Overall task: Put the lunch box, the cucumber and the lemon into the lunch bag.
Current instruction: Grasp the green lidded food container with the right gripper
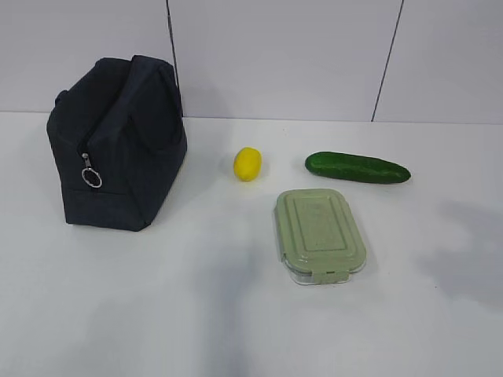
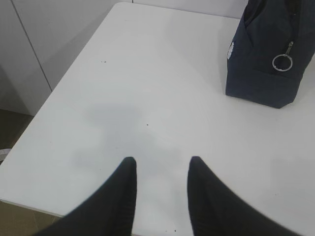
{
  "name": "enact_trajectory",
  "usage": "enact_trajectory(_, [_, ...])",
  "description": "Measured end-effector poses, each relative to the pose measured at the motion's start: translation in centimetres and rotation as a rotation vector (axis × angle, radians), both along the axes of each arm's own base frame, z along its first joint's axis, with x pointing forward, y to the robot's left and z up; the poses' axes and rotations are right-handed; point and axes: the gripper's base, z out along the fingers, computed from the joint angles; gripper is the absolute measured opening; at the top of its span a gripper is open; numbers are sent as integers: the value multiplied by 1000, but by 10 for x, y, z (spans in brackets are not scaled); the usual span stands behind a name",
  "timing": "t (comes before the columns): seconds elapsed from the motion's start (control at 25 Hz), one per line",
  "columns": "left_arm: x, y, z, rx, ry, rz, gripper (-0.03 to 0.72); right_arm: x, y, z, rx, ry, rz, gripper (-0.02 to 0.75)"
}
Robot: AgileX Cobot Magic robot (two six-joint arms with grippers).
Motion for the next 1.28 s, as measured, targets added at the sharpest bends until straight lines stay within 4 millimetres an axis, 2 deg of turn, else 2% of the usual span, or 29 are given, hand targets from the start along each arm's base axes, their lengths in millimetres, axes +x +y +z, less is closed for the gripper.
enact_trajectory(0.2, [0, 0, 0, -1, 0, -1, 240, 23, -2, 11, -20, -9, -14, 486])
enact_trajectory(0.44, [0, 0, 0, -1, 0, -1, 240, 56, -19, 23, -238, 2, -44, 486])
enact_trajectory(0.56, [0, 0, 0, -1, 0, -1, 240, 68, -26, 27, -325, -31, -55, 486])
enact_trajectory(0.76, [0, 0, 0, -1, 0, -1, 240, 82, -26, 28, -341, -72, -58, 487])
enact_trajectory(0.88, [0, 0, 0, -1, 0, -1, 240, 96, -24, 19, -307, 2, -46, 486])
enact_trajectory(1.08, [0, 0, 0, -1, 0, -1, 240, 124, -13, -10, -210, 151, 25, 486])
enact_trajectory(1.28, [0, 0, 0, -1, 0, -1, 240, 148, -5, -17, -165, 132, 119, 486])
